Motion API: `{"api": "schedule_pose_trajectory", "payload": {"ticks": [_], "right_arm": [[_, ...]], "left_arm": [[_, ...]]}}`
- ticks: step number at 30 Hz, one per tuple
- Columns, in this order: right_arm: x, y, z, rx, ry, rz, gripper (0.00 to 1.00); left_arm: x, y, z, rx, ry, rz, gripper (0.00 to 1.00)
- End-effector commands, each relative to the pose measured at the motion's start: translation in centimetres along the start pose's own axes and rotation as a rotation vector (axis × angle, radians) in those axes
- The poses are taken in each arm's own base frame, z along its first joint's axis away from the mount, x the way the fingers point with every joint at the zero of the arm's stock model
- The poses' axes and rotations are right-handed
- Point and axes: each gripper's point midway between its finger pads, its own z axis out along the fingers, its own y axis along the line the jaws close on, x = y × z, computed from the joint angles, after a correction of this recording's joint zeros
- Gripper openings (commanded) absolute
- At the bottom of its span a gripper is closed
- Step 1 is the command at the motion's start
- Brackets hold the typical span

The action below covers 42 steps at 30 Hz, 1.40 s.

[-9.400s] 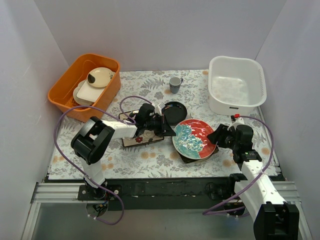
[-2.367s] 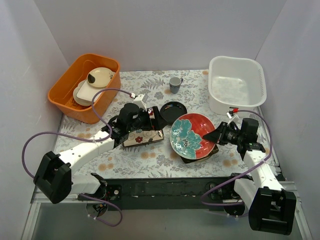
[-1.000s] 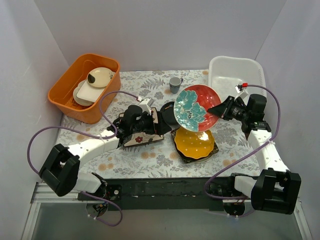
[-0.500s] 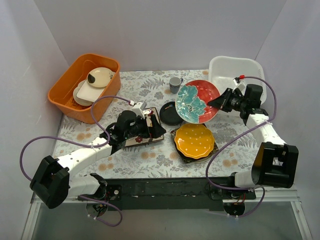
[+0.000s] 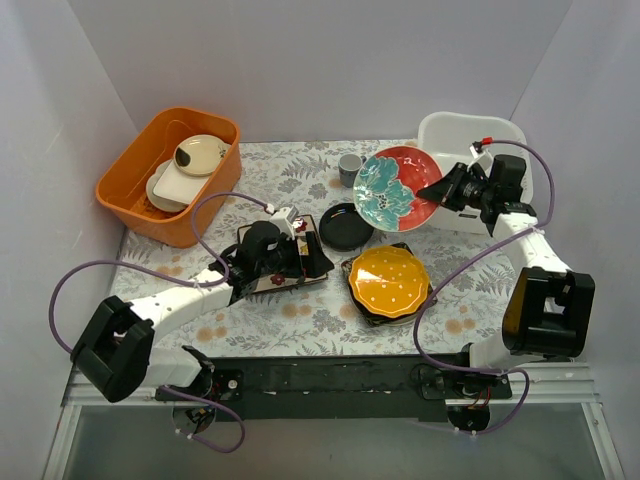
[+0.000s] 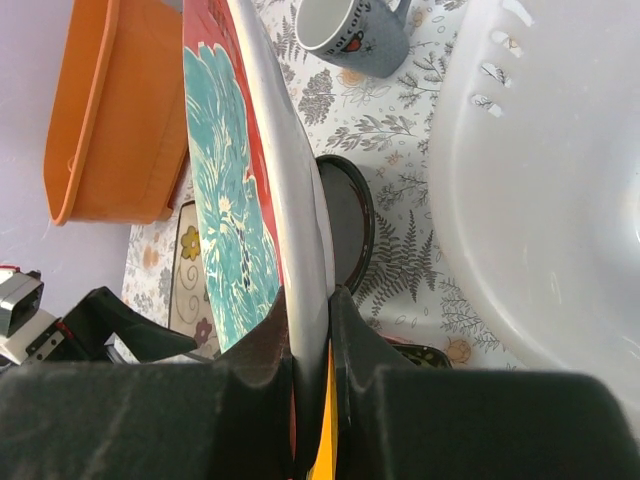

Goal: Place the plates into the plastic bin on the countertop
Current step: Place the plate in the plastic bin.

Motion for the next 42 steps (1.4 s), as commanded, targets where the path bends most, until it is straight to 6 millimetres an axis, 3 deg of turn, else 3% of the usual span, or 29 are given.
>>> {"api": "schedule_pose_trajectory", "payload": {"ticks": [1,7,16,27,42], "right_arm": [[-4.6,4.0,-0.8,-0.094,-0.101,-0.092,0.01],[-5.9,3.7,-0.7,-0.052,-0.120,-0.085,0.01],[-9.0,4.7,-0.1,-0.121,-0.168,-0.044,0.01],[-12.7,0.8,0.1,-0.098,-0.276,0.061,0.01],[-16.1,-1.7,-1.0,-0.093,-0.349,0.095,0.01]], "left_arm": [[-1.2,-1.0,0.7,0.041,-0.021,0.036,0.98],[-1.7,-1.8,1.9,0.068,0.013,0.063,0.98],[-0.9,-1.7,1.3,0.074,0.022,0.035,0.98],[-0.3,-0.2,-1.0,0.008,-0.032,-0.011,0.98],[-0.1,0.2,-0.9,-0.008,-0.039,-0.031,0.98]]}}
